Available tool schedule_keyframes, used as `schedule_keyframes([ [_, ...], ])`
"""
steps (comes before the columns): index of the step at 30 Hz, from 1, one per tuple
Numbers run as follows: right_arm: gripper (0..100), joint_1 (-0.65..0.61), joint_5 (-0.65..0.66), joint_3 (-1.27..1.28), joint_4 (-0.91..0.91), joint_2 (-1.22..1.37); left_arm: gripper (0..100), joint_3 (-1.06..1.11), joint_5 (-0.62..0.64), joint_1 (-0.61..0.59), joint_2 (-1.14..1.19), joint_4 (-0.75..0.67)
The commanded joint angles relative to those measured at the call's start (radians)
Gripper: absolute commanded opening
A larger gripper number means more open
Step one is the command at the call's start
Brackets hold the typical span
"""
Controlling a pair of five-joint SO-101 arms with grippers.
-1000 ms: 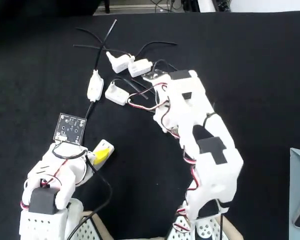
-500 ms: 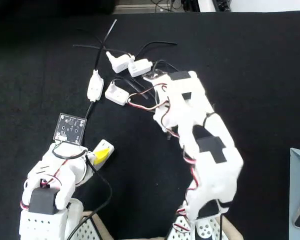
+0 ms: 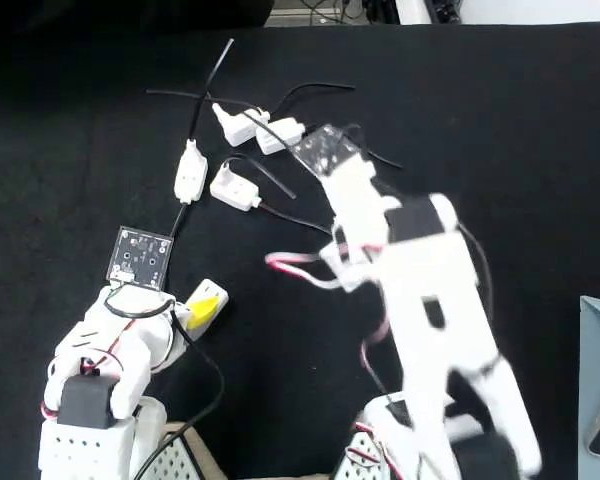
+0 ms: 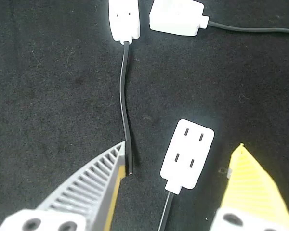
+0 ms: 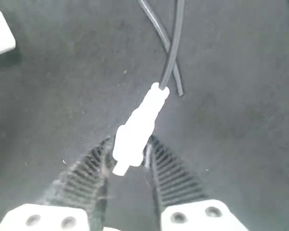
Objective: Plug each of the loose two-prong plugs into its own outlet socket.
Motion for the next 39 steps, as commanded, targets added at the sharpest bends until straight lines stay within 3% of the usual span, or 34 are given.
schedule_keyframes([
  [1,1.1,-0.063,0.005,0.177,-0.092,-0.283,33,-0.002,0.011,-0.005,-0.008,-0.041],
  [6,1.1,-0.133,0.002,0.447,-0.224,-0.464,33,-0.002,0.035,-0.005,-0.008,-0.043],
  [12,1.1,-0.138,0.002,0.651,-0.385,-0.415,33,-0.002,0.037,-0.005,-0.008,-0.043],
  [19,2.1,-0.155,0.002,0.619,-0.385,-0.209,33,-0.002,0.035,-0.005,-0.008,-0.043],
  [24,13.2,-0.176,-0.089,0.573,-0.384,-0.104,33,-0.002,0.035,-0.005,-0.008,-0.043],
  [32,13.9,-0.236,-0.209,0.501,-0.384,-0.064,33,0.008,0.031,-0.005,-0.008,-0.044],
  [39,13.7,-0.245,-0.218,0.461,-0.391,0.021,33,0.008,0.031,-0.005,-0.008,-0.044],
])
